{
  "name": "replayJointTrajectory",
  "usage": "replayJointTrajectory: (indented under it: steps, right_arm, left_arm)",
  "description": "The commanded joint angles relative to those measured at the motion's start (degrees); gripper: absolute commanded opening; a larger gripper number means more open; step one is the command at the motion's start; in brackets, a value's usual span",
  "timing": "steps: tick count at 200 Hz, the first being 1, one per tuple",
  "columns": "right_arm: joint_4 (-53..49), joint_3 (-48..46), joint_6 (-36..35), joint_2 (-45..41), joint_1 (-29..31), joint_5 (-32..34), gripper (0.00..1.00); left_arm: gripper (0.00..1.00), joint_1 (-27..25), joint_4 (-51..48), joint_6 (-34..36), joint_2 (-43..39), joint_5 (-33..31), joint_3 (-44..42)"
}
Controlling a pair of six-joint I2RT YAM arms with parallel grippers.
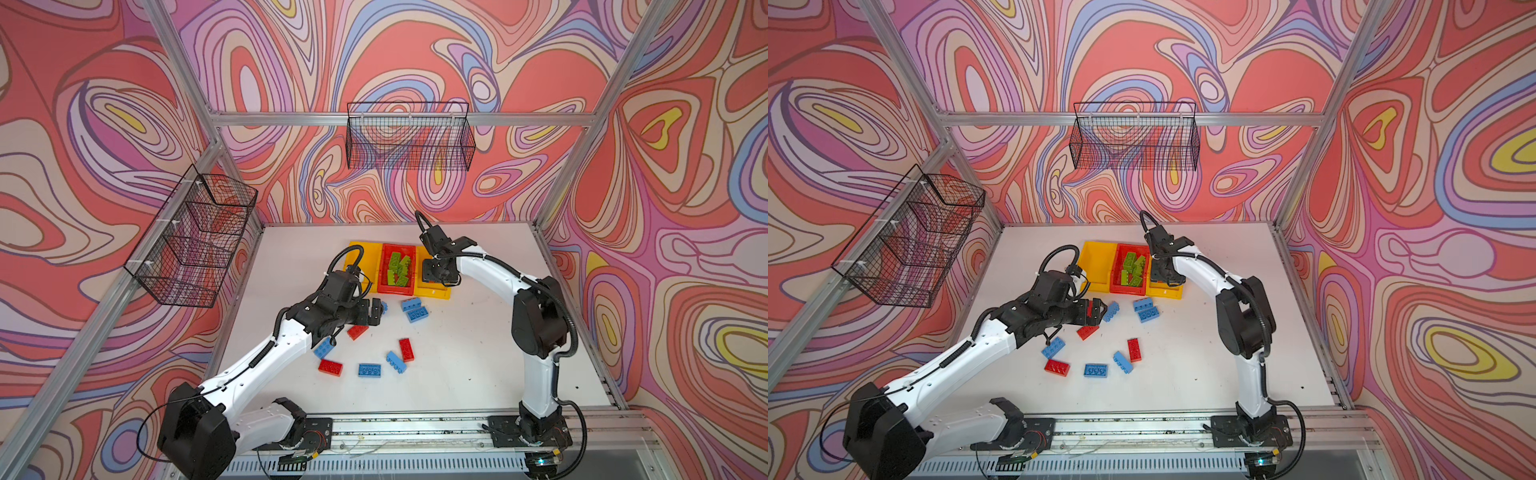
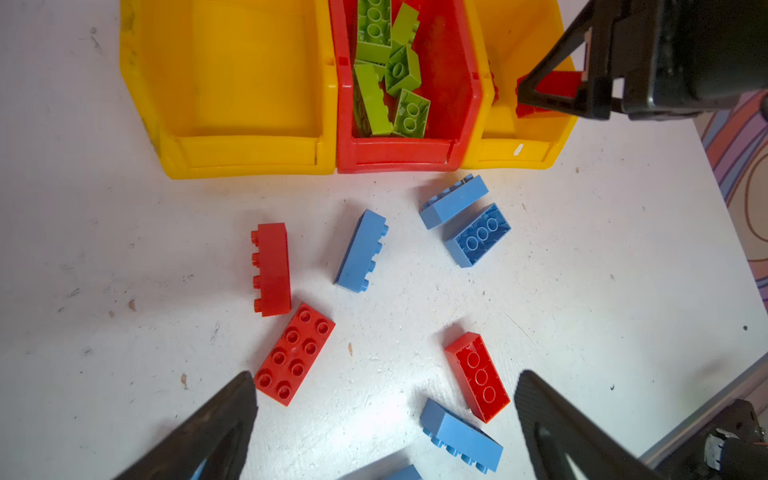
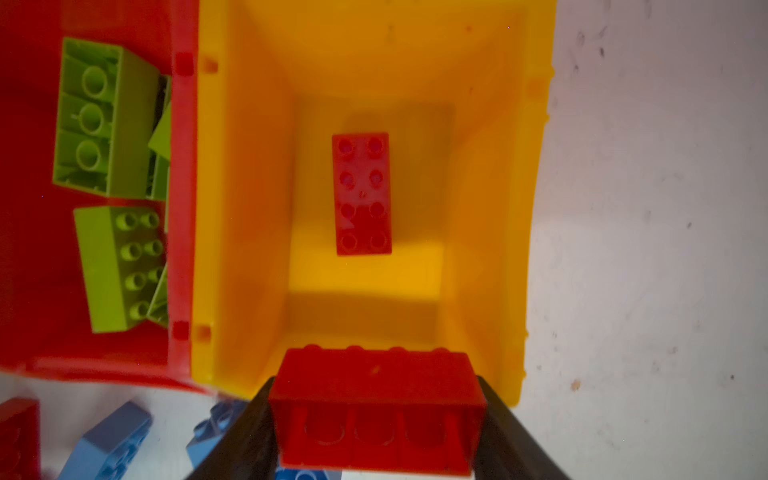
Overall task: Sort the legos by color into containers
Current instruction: 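Carry the red 2x3 brick into the yellow bin and open the right gripper, then move the right gripper to another red 2x4 brick and grasp it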
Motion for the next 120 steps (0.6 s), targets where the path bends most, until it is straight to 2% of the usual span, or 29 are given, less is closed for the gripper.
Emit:
replayJointTrajectory:
  steps: [1,15,35,48,75,97,120]
  right_arm:
    - [-1.27,5.06,-3.91,3.33,-1.35,0.19,0.48]
    - [-1.92,8.39,-4.45,5.75,-1.79,-0.05,0.53]
    - [-3.62,12.65,-4.90,8.45,-1.89,0.17,0.73]
    - [-4.10,13.73,-4.85,8.70,-1.89,-0.06,0.80]
    - [-4.71,12.16,-3.83,5.87,-1.84,-0.71,0.84]
    - [-4.54,7.07,-2.49,0.98,-1.47,-0.98,0.83]
    - [-4.34,0.89,-0.67,-4.64,1.42,-2.16,0.80]
  left_arm:
    - [1.00,0.24,-3.33,0.69,-2.95,-3.66,-1.01]
    - [1.00,0.57,-4.34,1.26,-3.68,-4.38,-0.68]
    - [1.00,1.48,-5.38,1.86,-3.82,-4.63,0.10]
    - [1.00,1.81,-5.81,2.17,-3.76,-5.03,0.47]
    - [1.00,2.57,-5.09,2.86,-3.32,-4.48,0.26]
    - [1.00,3.01,-3.65,3.19,-2.04,-3.21,0.04]
    - [1.00,3.05,-1.52,2.93,-0.21,-1.72,-0.14]
